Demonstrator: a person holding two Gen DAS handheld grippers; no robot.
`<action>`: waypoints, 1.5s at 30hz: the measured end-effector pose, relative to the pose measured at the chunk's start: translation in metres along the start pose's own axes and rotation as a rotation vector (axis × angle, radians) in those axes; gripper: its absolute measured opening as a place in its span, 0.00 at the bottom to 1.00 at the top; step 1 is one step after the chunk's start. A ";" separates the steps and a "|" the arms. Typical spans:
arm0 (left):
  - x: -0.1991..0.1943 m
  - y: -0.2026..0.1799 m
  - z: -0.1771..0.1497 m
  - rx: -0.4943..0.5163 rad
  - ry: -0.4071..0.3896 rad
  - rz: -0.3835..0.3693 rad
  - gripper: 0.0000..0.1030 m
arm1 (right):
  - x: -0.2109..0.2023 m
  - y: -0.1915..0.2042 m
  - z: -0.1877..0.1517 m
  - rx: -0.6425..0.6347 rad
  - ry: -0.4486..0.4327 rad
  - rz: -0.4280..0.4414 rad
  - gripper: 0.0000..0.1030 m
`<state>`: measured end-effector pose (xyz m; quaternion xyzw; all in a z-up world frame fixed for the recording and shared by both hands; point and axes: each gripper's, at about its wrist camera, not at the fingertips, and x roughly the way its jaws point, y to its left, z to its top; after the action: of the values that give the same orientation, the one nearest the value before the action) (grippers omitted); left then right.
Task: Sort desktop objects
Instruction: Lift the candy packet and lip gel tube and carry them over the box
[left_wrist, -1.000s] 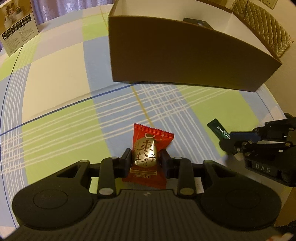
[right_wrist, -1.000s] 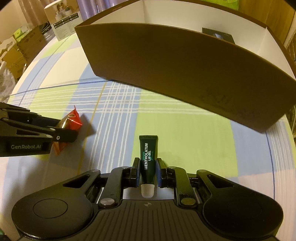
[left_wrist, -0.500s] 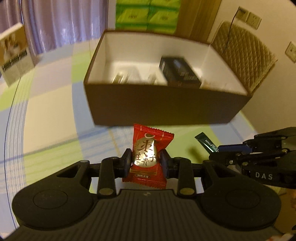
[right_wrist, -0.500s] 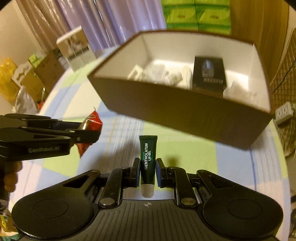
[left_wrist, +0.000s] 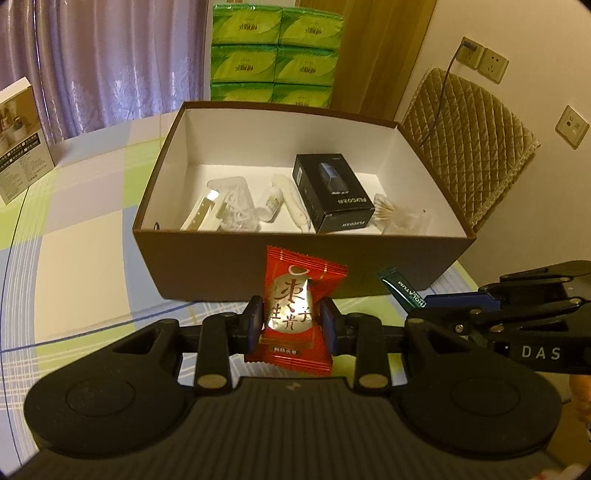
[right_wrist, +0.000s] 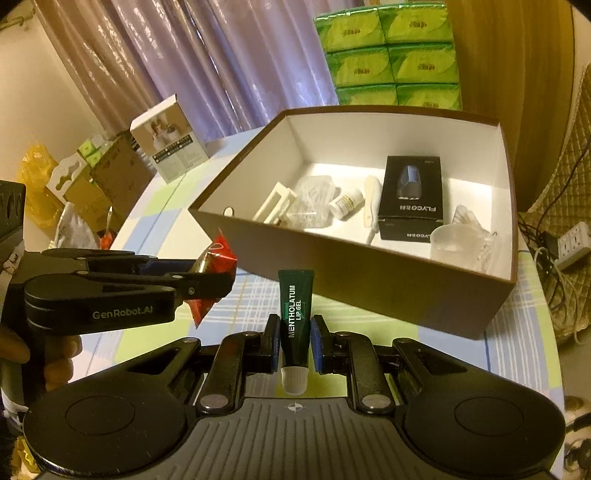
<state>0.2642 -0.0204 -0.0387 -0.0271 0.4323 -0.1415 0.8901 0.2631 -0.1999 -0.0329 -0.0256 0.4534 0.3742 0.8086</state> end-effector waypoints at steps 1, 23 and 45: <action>0.000 0.000 0.002 -0.001 -0.003 0.000 0.27 | -0.001 -0.001 0.002 0.002 -0.002 0.003 0.14; 0.009 -0.003 0.043 0.021 -0.057 0.018 0.27 | -0.005 -0.019 0.045 -0.044 -0.064 -0.003 0.14; 0.044 0.008 0.090 -0.012 -0.061 0.021 0.27 | 0.026 -0.048 0.103 -0.067 -0.086 -0.041 0.14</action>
<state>0.3621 -0.0314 -0.0175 -0.0324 0.4062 -0.1286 0.9041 0.3742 -0.1804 -0.0061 -0.0460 0.4049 0.3735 0.8333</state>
